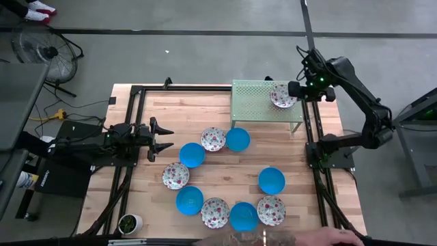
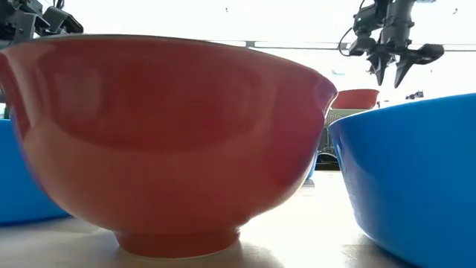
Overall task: Pick & Place Mini bowls
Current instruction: Put the blue bowl on the green shelf
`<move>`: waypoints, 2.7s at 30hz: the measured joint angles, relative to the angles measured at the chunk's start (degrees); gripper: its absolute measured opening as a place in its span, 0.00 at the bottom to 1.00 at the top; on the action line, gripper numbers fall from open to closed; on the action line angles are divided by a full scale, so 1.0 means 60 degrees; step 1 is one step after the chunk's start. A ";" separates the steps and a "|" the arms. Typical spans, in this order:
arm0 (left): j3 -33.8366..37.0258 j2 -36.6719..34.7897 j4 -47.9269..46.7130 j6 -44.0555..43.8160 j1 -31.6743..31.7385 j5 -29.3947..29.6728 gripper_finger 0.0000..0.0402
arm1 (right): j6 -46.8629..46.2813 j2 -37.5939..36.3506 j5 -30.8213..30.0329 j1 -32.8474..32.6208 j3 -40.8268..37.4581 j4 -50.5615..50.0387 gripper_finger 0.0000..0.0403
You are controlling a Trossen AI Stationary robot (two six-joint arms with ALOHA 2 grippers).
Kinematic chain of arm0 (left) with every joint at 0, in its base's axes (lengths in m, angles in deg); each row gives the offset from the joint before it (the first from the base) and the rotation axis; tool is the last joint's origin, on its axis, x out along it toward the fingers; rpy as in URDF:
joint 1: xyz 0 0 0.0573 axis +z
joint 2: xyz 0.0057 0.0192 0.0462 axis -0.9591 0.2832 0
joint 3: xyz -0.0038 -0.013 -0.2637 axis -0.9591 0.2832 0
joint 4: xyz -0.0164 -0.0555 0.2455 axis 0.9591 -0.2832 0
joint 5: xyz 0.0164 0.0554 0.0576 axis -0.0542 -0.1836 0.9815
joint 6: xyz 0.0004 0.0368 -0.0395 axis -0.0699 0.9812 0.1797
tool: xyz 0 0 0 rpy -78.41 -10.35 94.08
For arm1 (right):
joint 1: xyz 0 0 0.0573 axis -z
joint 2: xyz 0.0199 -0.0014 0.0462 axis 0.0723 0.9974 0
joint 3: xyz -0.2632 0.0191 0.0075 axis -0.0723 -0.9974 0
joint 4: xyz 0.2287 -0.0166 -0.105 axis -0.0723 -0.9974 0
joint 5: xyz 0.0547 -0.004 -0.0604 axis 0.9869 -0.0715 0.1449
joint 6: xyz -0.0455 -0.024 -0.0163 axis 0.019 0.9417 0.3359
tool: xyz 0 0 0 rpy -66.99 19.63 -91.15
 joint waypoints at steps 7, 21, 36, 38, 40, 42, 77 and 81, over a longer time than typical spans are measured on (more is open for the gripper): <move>0.0000 0.0002 -0.0003 0.0000 0.0001 0.0000 0.58 | 0.0245 -0.0631 -0.0098 -0.0859 0.0000 -0.0544 0.38; 0.0000 0.0001 -0.0003 -0.0003 0.0002 0.0000 0.58 | 0.1866 -0.1541 -0.0050 -0.3668 0.0004 -0.0947 0.39; 0.0000 0.0002 -0.0001 0.0000 0.0000 -0.0002 0.58 | 0.1148 -0.2999 0.0996 -0.7293 -0.2802 -0.0397 0.38; 0.0000 0.0001 -0.0003 -0.0003 0.0000 -0.0003 0.58 | 0.0396 -0.3267 0.1287 -0.7767 -0.3310 -0.0051 0.38; 0.0000 0.0000 -0.0001 0.0000 0.0002 0.0000 0.58 | -0.0549 -0.3499 0.1411 -0.8239 -0.3746 0.0308 0.38; 0.0000 0.0000 -0.0004 -0.0003 0.0003 -0.0004 0.58 | -0.1528 -0.3668 0.1429 -0.8754 -0.4132 0.0660 0.38; 0.0000 0.0002 -0.0002 -0.0001 0.0001 -0.0004 0.58 | -0.7876 0.0710 0.0524 -1.2903 -0.6204 0.6274 0.38; 0.0000 0.0000 -0.0004 0.0001 0.0002 -0.0004 0.58 | -0.7874 0.0942 0.0545 -1.2903 -0.6204 0.6335 0.37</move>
